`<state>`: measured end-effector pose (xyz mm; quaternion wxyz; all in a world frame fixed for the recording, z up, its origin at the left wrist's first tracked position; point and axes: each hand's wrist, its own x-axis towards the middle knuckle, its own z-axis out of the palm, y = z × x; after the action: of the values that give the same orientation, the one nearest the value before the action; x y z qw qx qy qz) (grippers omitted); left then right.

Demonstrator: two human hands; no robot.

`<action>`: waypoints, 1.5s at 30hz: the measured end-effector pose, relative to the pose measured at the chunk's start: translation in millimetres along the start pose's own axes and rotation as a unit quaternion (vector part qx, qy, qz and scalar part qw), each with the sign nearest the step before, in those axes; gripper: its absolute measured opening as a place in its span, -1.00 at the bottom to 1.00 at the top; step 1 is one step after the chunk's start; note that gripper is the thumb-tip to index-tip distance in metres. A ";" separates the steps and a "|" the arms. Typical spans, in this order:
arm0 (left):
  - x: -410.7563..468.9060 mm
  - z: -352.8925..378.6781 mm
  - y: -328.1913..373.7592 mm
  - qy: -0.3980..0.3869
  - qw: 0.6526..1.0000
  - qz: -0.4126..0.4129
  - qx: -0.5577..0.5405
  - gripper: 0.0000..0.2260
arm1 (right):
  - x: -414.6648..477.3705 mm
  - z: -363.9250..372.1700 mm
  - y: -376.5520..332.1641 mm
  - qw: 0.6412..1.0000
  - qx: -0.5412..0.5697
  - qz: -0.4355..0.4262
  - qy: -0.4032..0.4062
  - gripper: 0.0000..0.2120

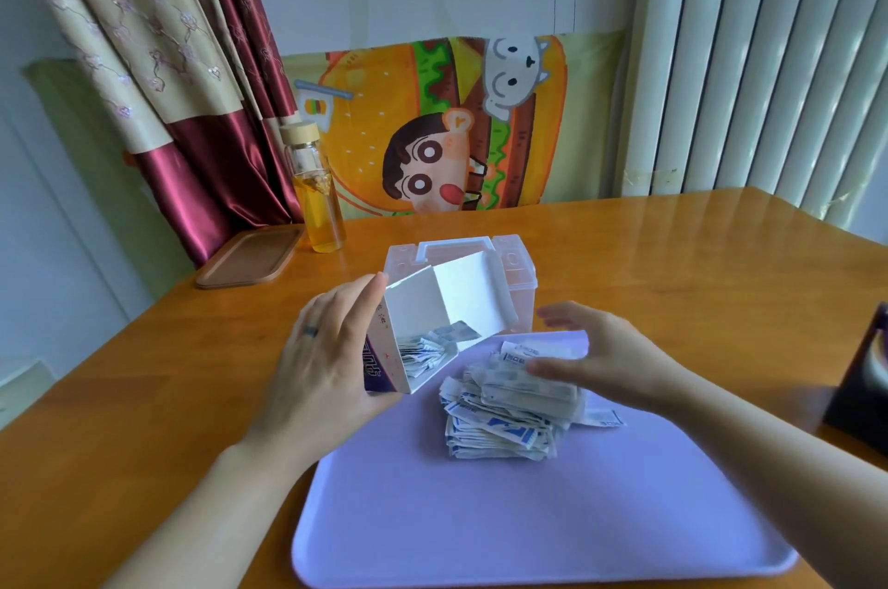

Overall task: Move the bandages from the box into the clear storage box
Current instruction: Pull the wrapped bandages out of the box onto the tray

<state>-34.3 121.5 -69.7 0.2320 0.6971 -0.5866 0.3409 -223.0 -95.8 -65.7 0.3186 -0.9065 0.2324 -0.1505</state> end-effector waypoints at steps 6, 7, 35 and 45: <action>8.8 3.4 14.3 0.011 0.999 0.019 -0.033 -0.22 | -17.2 -4.8 -47.5 0.931 -0.051 -0.325 0.156 -0.73; 10.2 5.0 17.7 0.015 0.999 0.035 -0.038 -0.22 | -18.5 -2.5 -52.8 0.923 -0.083 -0.354 0.126 -0.75; 17.6 10.3 33.6 -0.040 0.980 0.192 0.031 -0.04 | -7.4 32.8 -56.0 0.949 -0.121 -0.269 -0.108 -0.85; 21.9 7.9 31.0 -0.021 0.985 0.171 0.005 -0.20 | -7.3 28.9 -64.6 0.953 -0.088 -0.267 -0.113 -0.79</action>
<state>-61.2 95.0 -60.9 0.1541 0.5945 -0.7001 0.3642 -196.1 -32.9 -46.5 0.2093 -0.9711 -0.0435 -0.1059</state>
